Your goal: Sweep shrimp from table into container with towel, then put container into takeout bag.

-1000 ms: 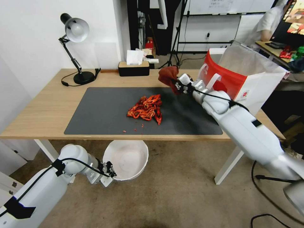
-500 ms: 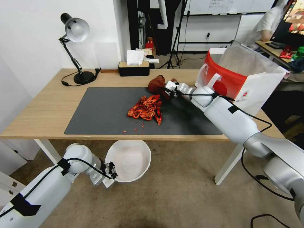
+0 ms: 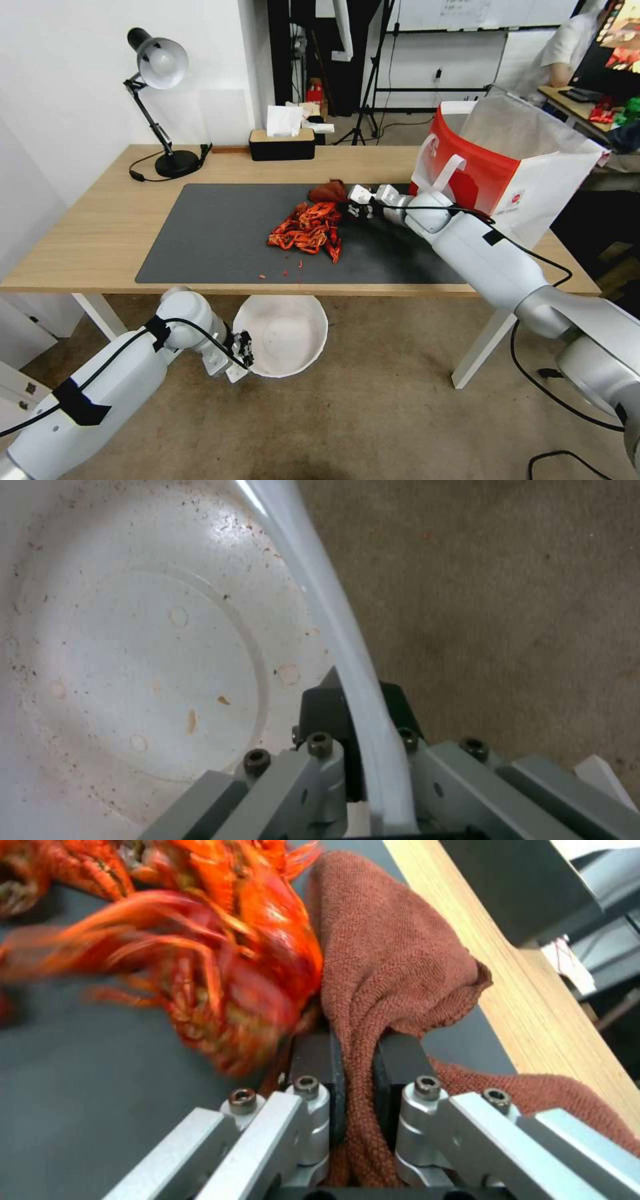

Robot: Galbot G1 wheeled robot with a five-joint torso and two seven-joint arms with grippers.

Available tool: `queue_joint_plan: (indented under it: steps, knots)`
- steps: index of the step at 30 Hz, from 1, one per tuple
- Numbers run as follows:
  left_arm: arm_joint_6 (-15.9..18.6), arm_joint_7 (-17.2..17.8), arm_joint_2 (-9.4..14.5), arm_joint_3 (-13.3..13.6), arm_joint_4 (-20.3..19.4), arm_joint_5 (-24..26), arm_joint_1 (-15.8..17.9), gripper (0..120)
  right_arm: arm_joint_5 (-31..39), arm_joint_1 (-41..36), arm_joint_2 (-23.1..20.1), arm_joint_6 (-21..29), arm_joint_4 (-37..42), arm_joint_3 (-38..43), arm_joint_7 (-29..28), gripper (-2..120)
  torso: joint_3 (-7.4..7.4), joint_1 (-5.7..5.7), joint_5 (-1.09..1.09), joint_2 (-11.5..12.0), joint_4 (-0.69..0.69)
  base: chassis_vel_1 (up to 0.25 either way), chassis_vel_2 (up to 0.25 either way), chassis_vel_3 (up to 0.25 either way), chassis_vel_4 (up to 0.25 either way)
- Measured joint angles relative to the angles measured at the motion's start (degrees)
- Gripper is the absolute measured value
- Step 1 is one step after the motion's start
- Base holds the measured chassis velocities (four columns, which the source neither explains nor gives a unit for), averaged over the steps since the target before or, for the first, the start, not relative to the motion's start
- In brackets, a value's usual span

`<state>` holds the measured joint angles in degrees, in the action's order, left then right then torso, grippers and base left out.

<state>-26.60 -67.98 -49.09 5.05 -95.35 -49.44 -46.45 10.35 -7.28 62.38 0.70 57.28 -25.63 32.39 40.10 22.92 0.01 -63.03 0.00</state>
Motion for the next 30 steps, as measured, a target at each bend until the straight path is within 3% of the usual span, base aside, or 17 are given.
queue_joint_plan:
  steps: [13, 30]
  knots:
    - [0.36, -0.22, -1.01, 2.36, 1.74, 1.59, 2.82, 0, 2.72, 0.35, -3.62, -3.58, 1.83, -2.36, 4.09, 6, 0.0, -0.01, -0.01, 0.0, -0.02, 0.0, 0.0, 0.0, 0.0]
    - [0.48, -0.2, -1.02, 2.13, 2.25, 2.31, 2.89, 0, 4.33, -1.44, -4.55, -4.29, 5.7, -2.74, 6.15, 6, 0.0, -0.01, -0.01, -0.01, -0.01, 0.0, 0.0, 0.0, 0.0]
